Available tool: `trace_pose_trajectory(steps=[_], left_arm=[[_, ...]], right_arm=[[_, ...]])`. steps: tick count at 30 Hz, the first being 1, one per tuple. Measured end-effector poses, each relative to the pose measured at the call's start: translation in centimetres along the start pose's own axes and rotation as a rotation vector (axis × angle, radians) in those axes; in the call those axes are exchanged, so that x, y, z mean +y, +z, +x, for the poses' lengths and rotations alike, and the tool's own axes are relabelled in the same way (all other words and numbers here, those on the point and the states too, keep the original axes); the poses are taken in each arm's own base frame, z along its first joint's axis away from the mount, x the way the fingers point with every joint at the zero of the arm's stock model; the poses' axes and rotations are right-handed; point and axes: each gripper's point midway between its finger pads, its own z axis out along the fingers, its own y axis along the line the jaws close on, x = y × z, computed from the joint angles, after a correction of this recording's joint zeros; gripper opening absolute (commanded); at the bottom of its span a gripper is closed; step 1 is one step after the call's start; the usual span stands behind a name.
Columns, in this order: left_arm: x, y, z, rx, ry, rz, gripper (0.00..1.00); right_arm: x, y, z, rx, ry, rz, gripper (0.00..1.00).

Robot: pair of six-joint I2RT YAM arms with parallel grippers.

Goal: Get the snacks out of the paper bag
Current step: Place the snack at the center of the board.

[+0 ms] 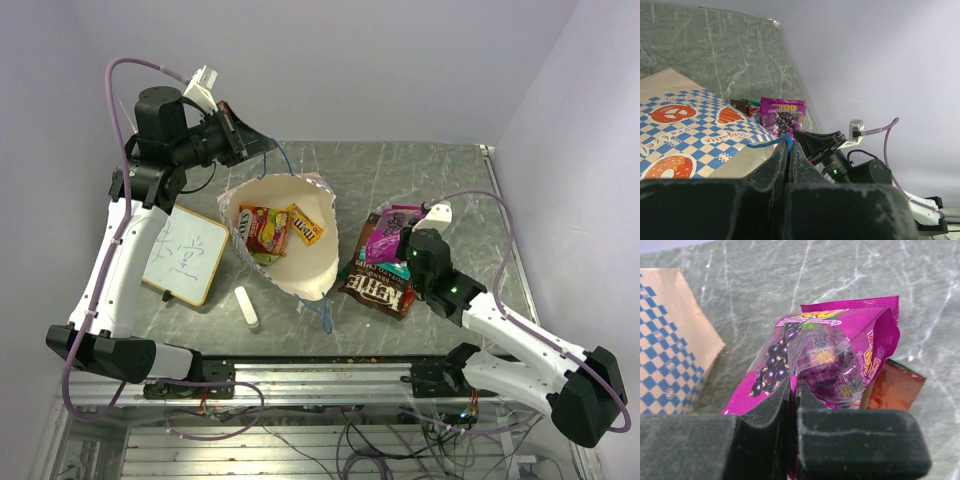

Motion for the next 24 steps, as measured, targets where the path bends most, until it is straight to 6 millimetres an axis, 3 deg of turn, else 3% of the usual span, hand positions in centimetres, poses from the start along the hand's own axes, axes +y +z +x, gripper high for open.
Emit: trace_pose_trajectory(steps=[8, 15, 20, 24], left_arm=[[-0.4, 0.0, 0.0, 0.003, 0.002, 0.019, 0.07], [-0.3, 0.1, 0.4, 0.019, -0.002, 0.029, 0.07], [-0.4, 0.0, 0.6, 0.025, -0.002, 0.037, 0.07], [-0.3, -0.3, 1.1, 0.033, -0.01, 0.038, 0.07]], right_arm=[[0.0, -0.9, 2.7, 0.024, 0.182, -0.037, 0.0], [-0.9, -1.2, 5.3, 0.069, 0.268, -0.006, 0.38], [-1.3, -1.7, 7.6, 0.161, 0.25, 0.016, 0.49], [-1.5, -2.5, 8.0, 0.216, 0.217, 0.017, 0.66]])
